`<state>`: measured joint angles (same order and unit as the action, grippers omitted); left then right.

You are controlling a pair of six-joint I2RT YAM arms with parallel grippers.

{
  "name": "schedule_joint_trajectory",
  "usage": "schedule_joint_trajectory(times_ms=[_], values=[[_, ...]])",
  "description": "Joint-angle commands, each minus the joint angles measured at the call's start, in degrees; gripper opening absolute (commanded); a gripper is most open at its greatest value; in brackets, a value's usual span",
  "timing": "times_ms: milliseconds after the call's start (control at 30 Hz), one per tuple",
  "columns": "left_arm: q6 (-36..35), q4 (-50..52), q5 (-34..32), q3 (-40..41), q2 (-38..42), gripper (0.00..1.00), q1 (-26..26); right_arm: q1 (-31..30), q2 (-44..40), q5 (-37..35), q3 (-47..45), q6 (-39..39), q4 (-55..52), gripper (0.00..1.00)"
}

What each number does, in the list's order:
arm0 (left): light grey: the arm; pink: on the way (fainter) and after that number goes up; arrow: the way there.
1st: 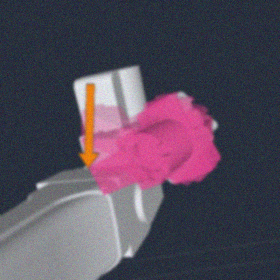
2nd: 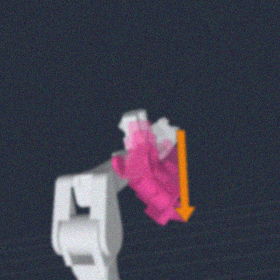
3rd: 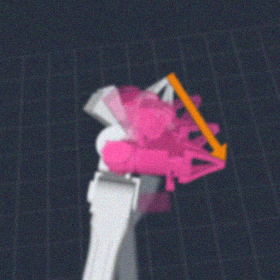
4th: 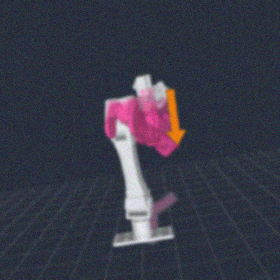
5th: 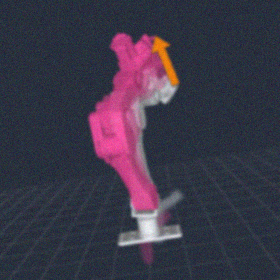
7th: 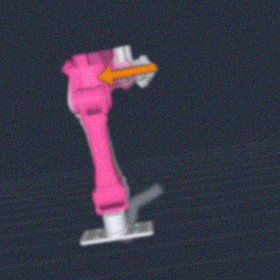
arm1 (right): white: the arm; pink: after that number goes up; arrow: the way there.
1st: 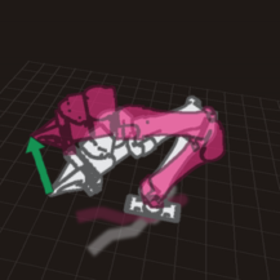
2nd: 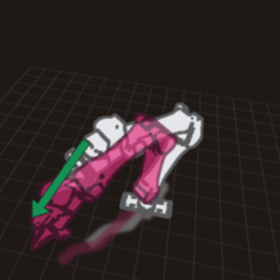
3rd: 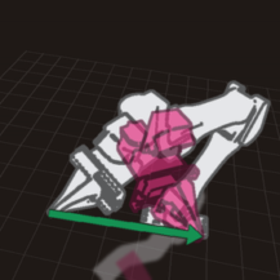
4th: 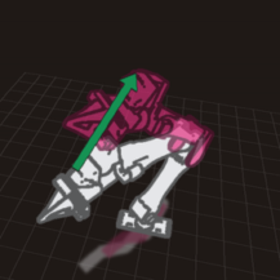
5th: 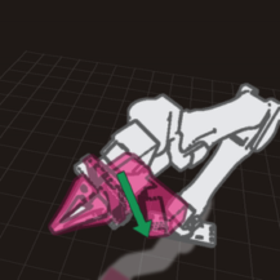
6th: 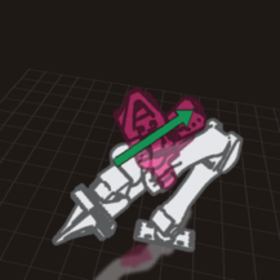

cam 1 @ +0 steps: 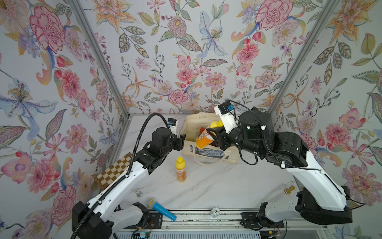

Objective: Pack dish soap into the shopping bag
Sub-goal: Pick up the bottle of dish soap at the center of the board, then place the bottle of dish soap in the shopping bag.

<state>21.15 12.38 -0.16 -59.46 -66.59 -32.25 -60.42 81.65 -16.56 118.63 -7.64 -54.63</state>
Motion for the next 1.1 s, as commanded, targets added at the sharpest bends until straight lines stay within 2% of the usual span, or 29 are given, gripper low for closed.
schedule_joint_trajectory(times_ms=[0,233,367,700,1067], values=[[-1.64,0.27,0.56,-2.44,-1.53,0.61,0.63,2.35,2.79,1.7,6.34,4.13,2.18,0.07],[-2.95,1.06,1.41,-3.48,-3.79,0.44,0.79,8.06,12.07,1.32,14.68,6.43,3.08,0.04],[-3.13,0.98,2.69,-3.2,-4.3,0.37,0.73,9.72,16.51,0.94,14.83,7.28,6.99,0.04],[-4.01,0.0,4.29,-3.59,-5.29,0.22,0.78,11.01,19.34,3.0,2.58,7.46,23.6,0.04],[-3.31,-1.53,6.74,-5.13,-6.52,0.04,0.76,12.13,19.6,3.33,-8.94,6.98,35.38,0.03]])
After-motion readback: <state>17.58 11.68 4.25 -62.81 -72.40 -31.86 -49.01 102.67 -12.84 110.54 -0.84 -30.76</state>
